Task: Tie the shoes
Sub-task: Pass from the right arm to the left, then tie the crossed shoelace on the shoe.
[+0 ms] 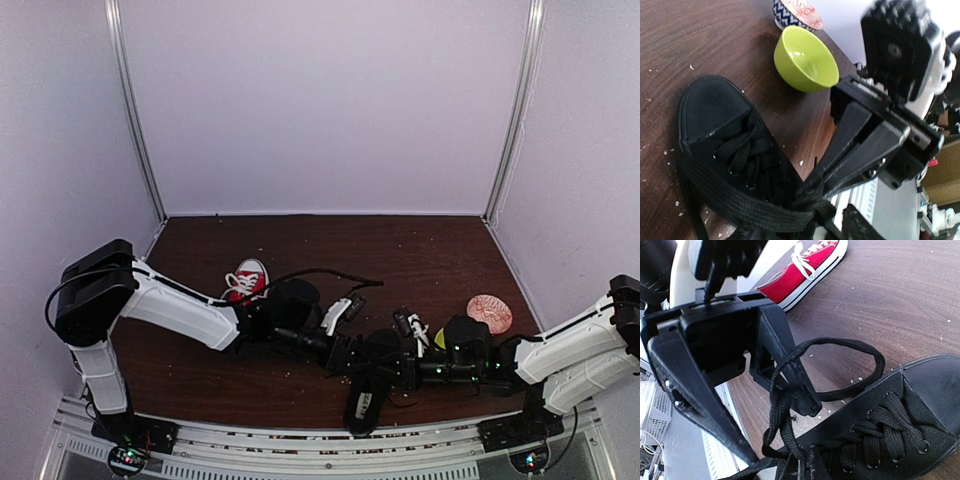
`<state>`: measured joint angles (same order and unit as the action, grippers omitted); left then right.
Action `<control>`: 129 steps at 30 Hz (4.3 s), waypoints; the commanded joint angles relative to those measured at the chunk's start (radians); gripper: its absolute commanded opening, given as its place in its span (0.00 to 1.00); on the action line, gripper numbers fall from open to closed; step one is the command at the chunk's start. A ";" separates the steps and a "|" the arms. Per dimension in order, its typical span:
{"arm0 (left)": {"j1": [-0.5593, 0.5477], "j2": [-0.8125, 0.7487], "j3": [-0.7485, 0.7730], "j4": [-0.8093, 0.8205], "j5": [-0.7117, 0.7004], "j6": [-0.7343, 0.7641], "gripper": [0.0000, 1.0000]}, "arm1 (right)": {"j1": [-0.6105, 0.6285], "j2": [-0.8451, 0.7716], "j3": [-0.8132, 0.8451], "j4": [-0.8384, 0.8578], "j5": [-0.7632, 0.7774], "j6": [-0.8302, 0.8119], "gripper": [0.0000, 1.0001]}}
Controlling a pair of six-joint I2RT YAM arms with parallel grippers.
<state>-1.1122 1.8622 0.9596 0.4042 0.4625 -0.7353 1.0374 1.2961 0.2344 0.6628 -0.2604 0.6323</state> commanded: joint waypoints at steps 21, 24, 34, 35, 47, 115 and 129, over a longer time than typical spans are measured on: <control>0.005 0.021 0.068 -0.019 0.018 0.069 0.25 | -0.005 -0.006 0.004 0.016 0.012 -0.002 0.00; 0.005 0.020 0.063 -0.021 0.017 0.077 0.15 | -0.005 -0.015 -0.001 0.015 0.010 0.002 0.00; -0.015 -0.005 0.073 -0.135 -0.203 0.232 0.04 | -0.005 -0.095 -0.010 -0.072 -0.065 0.008 0.00; -0.019 -0.004 0.074 -0.124 -0.214 0.239 0.04 | -0.005 -0.100 -0.009 -0.080 -0.079 0.007 0.00; -0.026 0.039 0.032 0.125 -0.219 0.159 0.03 | -0.022 -0.137 -0.020 -0.110 -0.068 0.033 0.32; -0.041 0.062 0.008 0.180 -0.217 0.118 0.02 | -0.134 0.205 0.072 0.202 -0.354 0.088 0.40; -0.041 0.013 -0.028 0.174 -0.264 0.108 0.13 | -0.132 0.168 0.016 0.196 -0.288 0.095 0.00</control>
<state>-1.1492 1.9175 0.9554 0.5213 0.2379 -0.6186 0.8928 1.4963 0.2718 0.8272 -0.5690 0.7300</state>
